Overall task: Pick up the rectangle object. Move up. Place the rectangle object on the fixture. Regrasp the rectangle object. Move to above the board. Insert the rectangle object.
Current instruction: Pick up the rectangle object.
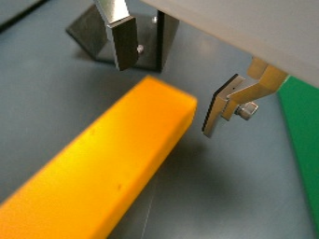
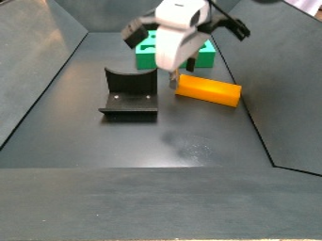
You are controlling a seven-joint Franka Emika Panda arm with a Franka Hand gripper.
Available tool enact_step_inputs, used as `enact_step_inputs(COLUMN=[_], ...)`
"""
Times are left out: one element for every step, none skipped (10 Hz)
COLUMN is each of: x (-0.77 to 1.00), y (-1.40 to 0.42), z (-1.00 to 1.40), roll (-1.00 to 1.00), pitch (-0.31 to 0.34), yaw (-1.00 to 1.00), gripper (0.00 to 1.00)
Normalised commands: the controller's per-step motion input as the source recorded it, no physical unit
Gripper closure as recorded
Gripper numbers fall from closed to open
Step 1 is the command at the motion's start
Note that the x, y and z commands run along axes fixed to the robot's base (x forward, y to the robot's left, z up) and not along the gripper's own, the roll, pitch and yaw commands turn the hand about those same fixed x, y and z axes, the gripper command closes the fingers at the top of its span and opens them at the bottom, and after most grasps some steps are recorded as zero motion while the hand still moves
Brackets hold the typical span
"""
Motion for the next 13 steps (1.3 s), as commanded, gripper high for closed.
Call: enact_step_inputs(x=[-0.1,-0.1,-0.01,0.0,-0.03,-0.09,-0.04,0.0,0.0,0.0,0.0,0.0,0.0], y=[0.32,0.24,0.03,0.0,-0.09,-0.1,-0.06,0.0,0.0,0.0,0.0,0.0,0.0], z=[-0.09,0.0,0.0,-0.02,-0.18,-0.19,-0.09,0.0,0.0,0.0,0.0,0.0,0.0], roll=[0.0,-0.04,-0.02,0.0,0.0,0.0,0.0,0.0,0.0,0.0,0.0,0.0,0.0], pitch=[0.0,0.0,0.0,0.0,-0.036,-0.054,-0.029,0.0,0.0,0.0,0.0,0.0,0.0], yaw=[0.02,0.0,0.0,0.0,0.02,0.04,0.04,0.01,0.0,0.0,0.0,0.0,0.0], gripper=[0.0,0.0,0.0,0.0,0.0,0.0,0.0,0.0,1.0,1.0,1.0,1.0,1.0])
